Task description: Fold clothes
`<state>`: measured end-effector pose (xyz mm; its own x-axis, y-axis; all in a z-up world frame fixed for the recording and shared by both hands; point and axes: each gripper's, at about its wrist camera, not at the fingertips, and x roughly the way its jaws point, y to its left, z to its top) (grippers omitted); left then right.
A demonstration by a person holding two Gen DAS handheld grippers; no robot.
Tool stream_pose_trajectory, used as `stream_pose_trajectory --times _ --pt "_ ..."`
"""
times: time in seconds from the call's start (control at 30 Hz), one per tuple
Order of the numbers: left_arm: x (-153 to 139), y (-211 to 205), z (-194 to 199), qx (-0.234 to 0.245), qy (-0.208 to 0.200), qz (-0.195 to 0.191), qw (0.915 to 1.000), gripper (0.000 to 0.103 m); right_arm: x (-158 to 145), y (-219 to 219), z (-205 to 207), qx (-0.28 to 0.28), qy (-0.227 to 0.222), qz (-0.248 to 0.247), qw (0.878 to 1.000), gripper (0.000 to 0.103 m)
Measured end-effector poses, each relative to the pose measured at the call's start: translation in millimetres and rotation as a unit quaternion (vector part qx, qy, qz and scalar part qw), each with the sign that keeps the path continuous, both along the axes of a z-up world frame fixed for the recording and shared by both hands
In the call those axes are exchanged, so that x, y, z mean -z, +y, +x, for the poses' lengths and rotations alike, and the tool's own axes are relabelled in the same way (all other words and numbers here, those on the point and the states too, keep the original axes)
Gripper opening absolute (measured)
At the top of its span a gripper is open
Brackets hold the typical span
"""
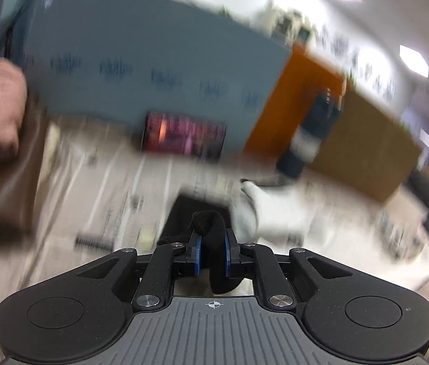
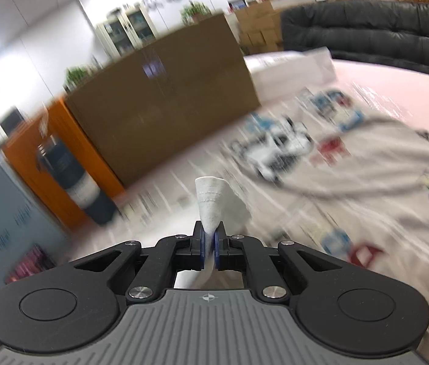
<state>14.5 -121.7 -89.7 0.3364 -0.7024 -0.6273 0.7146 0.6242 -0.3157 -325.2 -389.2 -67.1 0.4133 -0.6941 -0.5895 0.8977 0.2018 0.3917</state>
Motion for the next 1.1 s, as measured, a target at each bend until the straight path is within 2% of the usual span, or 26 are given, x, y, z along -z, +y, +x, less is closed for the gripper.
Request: stream_pose_trajectory --times 0.13,0.27,0.33,0.4,0.47,0.53,0.6,0.67,0.7,0.77,0.83,0.93,1.0,1.03,1.1 --pt "27 24 -3 -0.001 0.030 0.050 0.9983 0.019 35 18 -11 0.008 0.053 0.038 0.998 0.006" --pt "35 35 -1 -0.014 0.024 0.075 0.9968 0.027 51 24 -18 0.021 0.100 0.051 0.993 0.007" --pt "35 42 -1 -0.030 0.015 0.086 0.9957 0.029 56 27 -21 0.028 0.123 0.053 0.991 0.014" --pt "32 48 -3 -0.042 -0.008 0.094 0.9946 0.033 56 29 -25 0.039 0.145 0.045 0.988 0.020" --pt "28 53 -5 -0.049 -0.036 0.098 0.9933 0.044 48 30 -28 0.043 0.160 0.023 0.986 0.024" --pt "22 54 -9 -0.037 -0.062 0.093 0.9931 0.053 40 31 -26 0.028 0.162 0.001 0.986 0.042" --pt "17 51 -20 -0.004 -0.092 0.088 0.9918 0.059 31 34 -19 0.003 0.158 -0.019 0.987 0.048" --pt "14 45 -34 0.050 -0.130 0.092 0.9860 0.061 29 37 -5 -0.037 0.154 -0.028 0.987 0.050" --pt "14 40 -43 0.084 -0.151 0.097 0.9801 0.061 30 39 2 -0.063 0.150 -0.025 0.986 0.052" --pt "15 31 -62 0.153 -0.194 0.108 0.9630 0.070 35 44 16 -0.116 0.134 -0.005 0.984 0.056" --pt "20 23 -83 0.218 -0.242 0.122 0.9375 0.075 42 54 28 -0.165 0.128 0.007 0.978 0.063" --pt "36 11 -111 0.295 -0.309 0.149 0.8917 0.076 51 71 48 -0.239 0.142 0.007 0.961 0.074" --pt "48 2 -124 0.334 -0.335 0.162 0.8660 0.076 57 82 57 -0.294 0.167 0.007 0.941 0.074" --pt "53 -1 -128 0.350 -0.341 0.164 0.8568 0.076 59 88 61 -0.321 0.178 0.006 0.930 0.075" --pt "63 -6 -135 0.376 -0.351 0.163 0.8420 0.076 64 100 71 -0.380 0.209 -0.009 0.901 0.078"
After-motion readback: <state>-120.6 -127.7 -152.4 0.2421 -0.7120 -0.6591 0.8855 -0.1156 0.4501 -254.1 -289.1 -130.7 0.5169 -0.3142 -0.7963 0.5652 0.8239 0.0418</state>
